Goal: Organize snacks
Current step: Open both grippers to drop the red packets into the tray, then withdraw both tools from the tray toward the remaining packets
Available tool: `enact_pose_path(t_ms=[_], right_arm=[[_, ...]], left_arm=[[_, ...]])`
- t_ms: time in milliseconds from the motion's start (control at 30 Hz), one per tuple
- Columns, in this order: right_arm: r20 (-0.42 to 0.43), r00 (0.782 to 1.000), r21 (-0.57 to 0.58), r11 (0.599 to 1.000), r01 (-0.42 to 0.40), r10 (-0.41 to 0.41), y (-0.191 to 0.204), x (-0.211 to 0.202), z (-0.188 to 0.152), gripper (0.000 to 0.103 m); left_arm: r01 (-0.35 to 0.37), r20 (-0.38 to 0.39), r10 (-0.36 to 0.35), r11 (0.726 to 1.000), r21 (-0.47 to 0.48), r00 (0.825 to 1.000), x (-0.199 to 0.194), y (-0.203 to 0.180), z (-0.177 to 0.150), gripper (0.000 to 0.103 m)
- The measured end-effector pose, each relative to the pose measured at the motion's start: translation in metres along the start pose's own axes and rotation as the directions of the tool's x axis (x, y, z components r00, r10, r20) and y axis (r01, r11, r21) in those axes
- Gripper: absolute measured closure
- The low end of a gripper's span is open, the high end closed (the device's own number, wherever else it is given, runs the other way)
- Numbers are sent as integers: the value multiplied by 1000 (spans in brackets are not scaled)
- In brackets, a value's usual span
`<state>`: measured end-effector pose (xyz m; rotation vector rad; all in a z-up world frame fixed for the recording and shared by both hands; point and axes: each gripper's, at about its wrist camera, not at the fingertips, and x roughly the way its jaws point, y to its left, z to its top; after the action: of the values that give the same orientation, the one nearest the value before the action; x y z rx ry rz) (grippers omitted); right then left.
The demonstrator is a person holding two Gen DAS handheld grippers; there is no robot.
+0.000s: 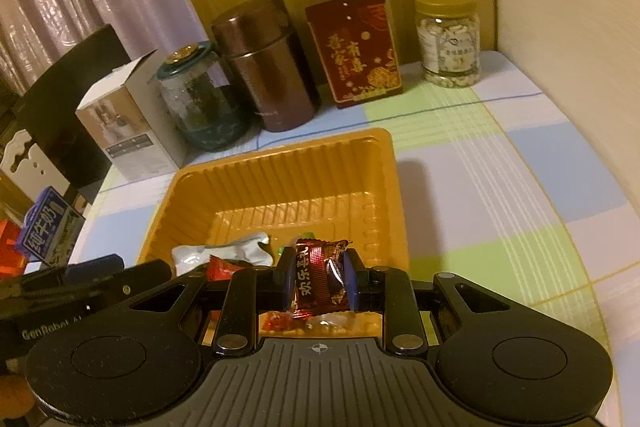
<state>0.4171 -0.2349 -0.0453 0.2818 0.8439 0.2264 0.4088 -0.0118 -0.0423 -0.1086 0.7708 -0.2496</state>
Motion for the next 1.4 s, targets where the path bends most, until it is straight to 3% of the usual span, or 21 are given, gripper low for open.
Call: enact_pose_path(t_ms=[167, 267, 500, 833, 1400], right_arm=[[27, 999, 10, 999, -47, 47, 1, 3, 5, 74], [61, 996, 41, 997, -68, 65, -3, -1, 7, 44], [70, 997, 77, 996, -45, 39, -12, -28, -8, 44], [41, 999, 164, 986, -17, 10, -17, -91, -71, 44], [33, 999, 51, 999, -11, 9, 24, -174, -158, 44]], left_arm=[[3, 7, -3, 1000, -9, 1000, -7, 4, -3, 29], [8, 21, -8, 1000, -10, 1000, -17, 4, -6, 27], [-8, 35, 9, 1000, -23, 999, -46, 4, -26, 25], [-25, 33, 27, 998, -50, 999, -103, -2, -72, 22], [-101, 16, 105, 984, -147, 994, -192, -17, -146, 19]])
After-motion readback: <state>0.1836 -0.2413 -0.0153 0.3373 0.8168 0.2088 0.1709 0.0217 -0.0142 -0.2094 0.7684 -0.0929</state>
